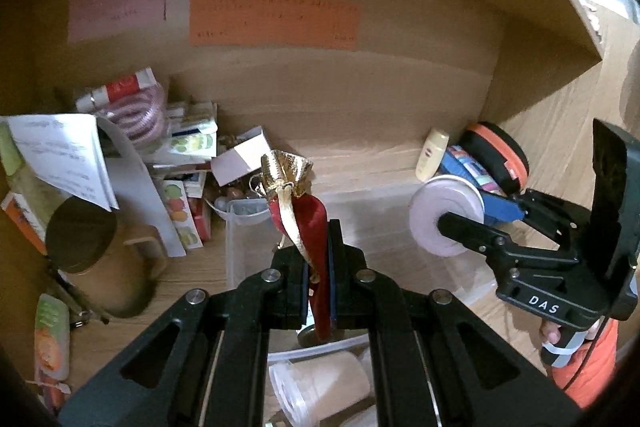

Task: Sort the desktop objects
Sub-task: 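Lift the red pouch and pink headphones toward the plastic box, then drop the red pouch into the box while the right tool releases the headphones inside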

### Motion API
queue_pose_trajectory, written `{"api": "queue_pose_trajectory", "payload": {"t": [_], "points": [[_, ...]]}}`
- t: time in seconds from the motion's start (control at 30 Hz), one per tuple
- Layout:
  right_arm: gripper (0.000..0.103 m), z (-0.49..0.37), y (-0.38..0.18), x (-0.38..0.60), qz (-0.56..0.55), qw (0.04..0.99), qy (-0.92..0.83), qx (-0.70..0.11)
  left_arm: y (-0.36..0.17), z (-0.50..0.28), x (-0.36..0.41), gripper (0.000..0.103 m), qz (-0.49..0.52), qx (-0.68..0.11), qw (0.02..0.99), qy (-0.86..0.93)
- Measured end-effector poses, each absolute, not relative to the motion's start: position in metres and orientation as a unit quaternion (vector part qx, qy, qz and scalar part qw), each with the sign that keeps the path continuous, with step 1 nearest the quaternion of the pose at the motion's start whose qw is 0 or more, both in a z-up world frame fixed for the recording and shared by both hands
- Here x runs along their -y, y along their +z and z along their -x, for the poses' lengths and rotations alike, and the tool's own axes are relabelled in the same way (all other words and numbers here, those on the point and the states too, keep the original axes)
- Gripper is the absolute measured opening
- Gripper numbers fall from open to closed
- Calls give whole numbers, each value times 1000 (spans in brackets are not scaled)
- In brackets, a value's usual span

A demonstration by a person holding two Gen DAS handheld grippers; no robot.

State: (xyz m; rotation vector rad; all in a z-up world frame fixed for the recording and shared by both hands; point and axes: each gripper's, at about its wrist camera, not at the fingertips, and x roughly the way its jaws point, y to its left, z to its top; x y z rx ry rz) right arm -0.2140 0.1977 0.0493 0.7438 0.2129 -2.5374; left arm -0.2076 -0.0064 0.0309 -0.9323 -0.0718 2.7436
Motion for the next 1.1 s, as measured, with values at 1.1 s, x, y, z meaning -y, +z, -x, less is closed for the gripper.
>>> {"api": "queue_pose_trajectory", "payload": {"t": [1.1], "points": [[38,261,-24,-157,-374,258,-884,-110,-44,279,-20,6,439,-10,106,892]]}}
